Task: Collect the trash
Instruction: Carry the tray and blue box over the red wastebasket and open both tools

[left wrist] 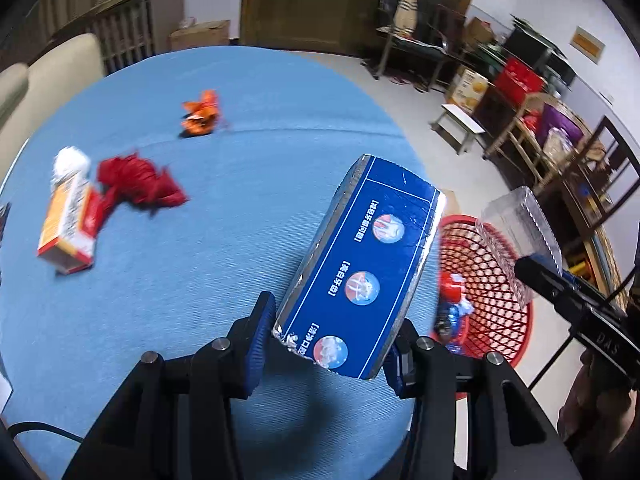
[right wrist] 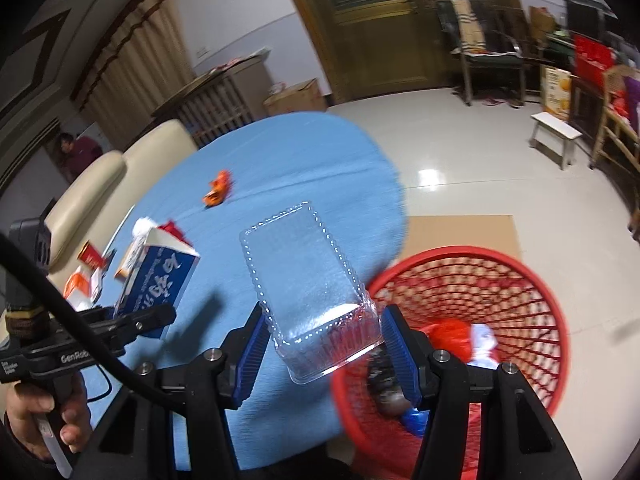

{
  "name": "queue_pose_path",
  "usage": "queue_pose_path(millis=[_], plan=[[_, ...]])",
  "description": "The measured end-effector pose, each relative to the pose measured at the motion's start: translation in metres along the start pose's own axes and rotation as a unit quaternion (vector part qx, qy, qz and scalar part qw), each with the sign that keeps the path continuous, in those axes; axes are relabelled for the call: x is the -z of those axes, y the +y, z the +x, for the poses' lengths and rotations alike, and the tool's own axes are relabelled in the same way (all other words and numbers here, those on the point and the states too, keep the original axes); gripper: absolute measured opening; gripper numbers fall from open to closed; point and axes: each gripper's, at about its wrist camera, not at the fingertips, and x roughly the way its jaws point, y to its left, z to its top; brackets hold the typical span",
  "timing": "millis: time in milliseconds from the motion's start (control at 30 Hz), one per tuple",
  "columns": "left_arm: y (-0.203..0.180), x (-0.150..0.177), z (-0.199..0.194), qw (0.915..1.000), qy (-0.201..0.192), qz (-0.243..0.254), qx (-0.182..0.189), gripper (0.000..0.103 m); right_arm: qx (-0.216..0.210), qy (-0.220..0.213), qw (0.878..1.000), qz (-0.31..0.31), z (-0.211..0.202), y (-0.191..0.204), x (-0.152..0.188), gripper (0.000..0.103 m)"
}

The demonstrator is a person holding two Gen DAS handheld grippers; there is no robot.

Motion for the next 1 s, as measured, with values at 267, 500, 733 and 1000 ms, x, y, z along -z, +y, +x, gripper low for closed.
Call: queue_pose_path(millis=[267,500,733,1000], plan=[[-0.062,-0.007,0.013,0.9978,0.012,0.057,0.030,0.050,0.052,-0.011,0.998,0.031,-0.013,-0.048,0.002,0.060],[-0.098,-0.009,0.026,0.9948,0.022,0.089,0.045,0.050,0.088,0.010,0.994,0.062,-0.010,-0.090,0.019,0.060],[-0.115,-0.014,0.037,0.9930,0.030,0.102,0.052,0.050,0.096,0.058,0.989,0.096,0.005,-0.115,0.035,0.065],[-0.132,-0.016,0.048,0.9913,0.042,0.111,0.057,0.050,0.093,0.049,0.985,0.139,-0.003,-0.137,0.036,0.071]])
